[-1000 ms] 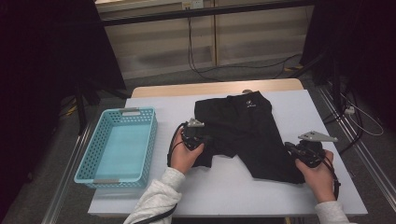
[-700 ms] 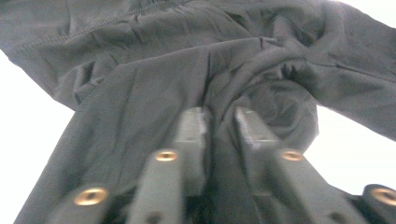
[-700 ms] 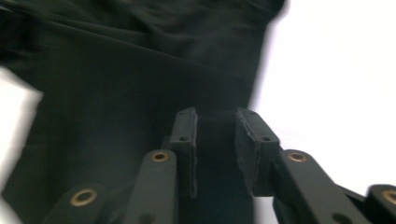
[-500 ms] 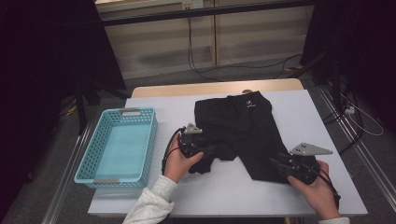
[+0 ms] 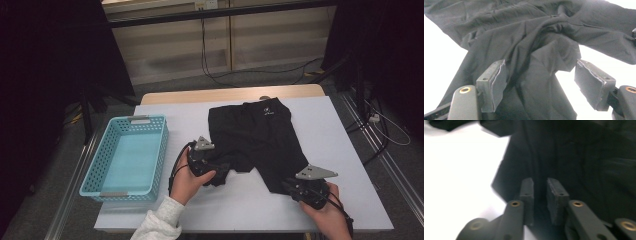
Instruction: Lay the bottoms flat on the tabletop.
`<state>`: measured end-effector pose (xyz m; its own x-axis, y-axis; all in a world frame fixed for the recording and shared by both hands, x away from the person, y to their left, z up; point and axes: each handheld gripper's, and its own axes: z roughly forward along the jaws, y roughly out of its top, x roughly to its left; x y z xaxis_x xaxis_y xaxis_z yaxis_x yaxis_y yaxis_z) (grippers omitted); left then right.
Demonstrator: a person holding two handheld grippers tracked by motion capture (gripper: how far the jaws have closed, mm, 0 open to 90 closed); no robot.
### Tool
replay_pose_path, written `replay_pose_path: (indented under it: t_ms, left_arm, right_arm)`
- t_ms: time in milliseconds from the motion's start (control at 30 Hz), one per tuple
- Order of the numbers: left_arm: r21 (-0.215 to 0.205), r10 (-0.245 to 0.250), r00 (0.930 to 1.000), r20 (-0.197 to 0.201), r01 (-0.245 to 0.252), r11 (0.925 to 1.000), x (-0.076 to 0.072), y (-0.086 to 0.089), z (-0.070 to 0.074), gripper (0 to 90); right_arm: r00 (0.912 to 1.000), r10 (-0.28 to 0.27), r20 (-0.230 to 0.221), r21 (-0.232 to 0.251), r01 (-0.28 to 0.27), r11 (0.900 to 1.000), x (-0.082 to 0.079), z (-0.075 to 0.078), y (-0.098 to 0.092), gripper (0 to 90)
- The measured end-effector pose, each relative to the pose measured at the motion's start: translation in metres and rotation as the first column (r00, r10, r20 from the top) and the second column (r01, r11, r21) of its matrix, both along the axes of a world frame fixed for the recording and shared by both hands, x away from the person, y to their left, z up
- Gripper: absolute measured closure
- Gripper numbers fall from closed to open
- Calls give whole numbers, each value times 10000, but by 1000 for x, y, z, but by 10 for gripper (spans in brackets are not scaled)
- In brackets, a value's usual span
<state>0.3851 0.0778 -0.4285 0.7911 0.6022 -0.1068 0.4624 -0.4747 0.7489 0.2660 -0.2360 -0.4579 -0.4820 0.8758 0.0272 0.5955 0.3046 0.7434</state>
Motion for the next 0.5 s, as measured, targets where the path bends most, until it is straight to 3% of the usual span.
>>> replay_pose_path:
  t_ms: [167, 267, 433, 500]
  left_arm:
    - [-59, -73, 10000, 48, 73, 10000, -3, -2, 2, 268]
    - [-117, -77, 10000, 41, 77, 9999, -3, -3, 2, 268]
    - [-216, -210, 9998, 30, 210, 9995, -5, -7, 4, 268]
    - [-285, -275, 9996, 14, 275, 9992, -6, -9, 5, 267]
  right_arm:
    - [9993, 328, -161, -78, -329, 9994, 3, -1, 7, 882]
    - [9995, 313, 68, 132, -314, 9994, 3, 7, 8, 900]
    - [9952, 428, 877, 565, -479, 9973, -3, 34, 14, 900]
    - [9940, 673, 858, 834, -745, 9937, -3, 35, 21, 900]
